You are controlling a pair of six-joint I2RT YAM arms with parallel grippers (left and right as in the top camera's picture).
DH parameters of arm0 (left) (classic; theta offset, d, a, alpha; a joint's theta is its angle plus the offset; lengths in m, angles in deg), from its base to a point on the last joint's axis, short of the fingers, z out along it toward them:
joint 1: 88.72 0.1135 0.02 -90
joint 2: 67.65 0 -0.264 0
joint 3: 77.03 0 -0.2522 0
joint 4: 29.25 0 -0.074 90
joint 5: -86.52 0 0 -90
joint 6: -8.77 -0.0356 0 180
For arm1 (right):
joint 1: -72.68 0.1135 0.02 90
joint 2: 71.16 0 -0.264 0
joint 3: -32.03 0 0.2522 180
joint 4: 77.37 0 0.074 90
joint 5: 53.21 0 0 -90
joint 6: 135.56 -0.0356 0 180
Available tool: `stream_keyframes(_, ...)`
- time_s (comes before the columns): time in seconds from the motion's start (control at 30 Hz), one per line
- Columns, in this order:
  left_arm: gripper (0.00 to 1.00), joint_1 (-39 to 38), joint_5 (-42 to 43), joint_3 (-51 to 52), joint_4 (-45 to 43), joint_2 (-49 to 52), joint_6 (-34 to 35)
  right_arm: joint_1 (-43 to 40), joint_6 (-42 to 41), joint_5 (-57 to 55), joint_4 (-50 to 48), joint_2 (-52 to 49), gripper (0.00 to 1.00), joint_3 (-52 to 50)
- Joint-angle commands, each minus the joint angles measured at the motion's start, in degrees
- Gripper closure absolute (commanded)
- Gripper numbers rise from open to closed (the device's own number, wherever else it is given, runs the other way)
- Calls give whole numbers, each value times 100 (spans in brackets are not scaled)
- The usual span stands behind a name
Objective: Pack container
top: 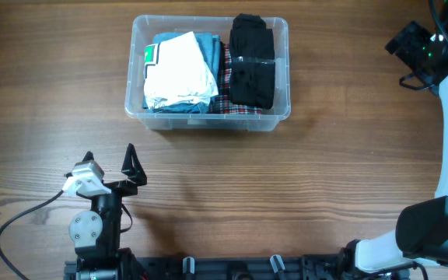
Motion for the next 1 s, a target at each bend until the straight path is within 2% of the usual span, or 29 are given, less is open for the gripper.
stream_keyframes(0.0, 0, 48, 48, 52, -7, -48, 26, 13, -74, 26, -2, -66, 0, -55)
stream_keyframes(0.27, 0, 48, 48, 52, -7, -48, 26, 13, -74, 24, -2, -37, 0, -55)
stream_keyframes(0.5, 0, 48, 48, 52, -7, -48, 26, 407, 13, -190, -52, 1624, 0, -59)
stream_keyframes(0.6, 0, 48, 48, 52, -7, -48, 26, 874, 1388, 39, -575, 2430, 0, -240)
stream_keyframes(0.63, 0, 48, 48, 52, -7, -48, 26, 1080, 2280, 402, -946, 2820, 0, -494)
stream_keyframes(0.7, 0, 48, 48, 52, -7, -48, 26, 1231, 3108, 1001, -1676, 3512, 0, -1198)
stream_keyframes(0.83, 0, 48, 48, 52, -7, -48, 28, 1231, 2885, 1517, -3486, 5117, 0, -3436)
stream_keyframes(0.97, 0, 48, 48, 52, -7, -48, 26, 1231, 2667, 1869, -5359, 6955, 0, -6273)
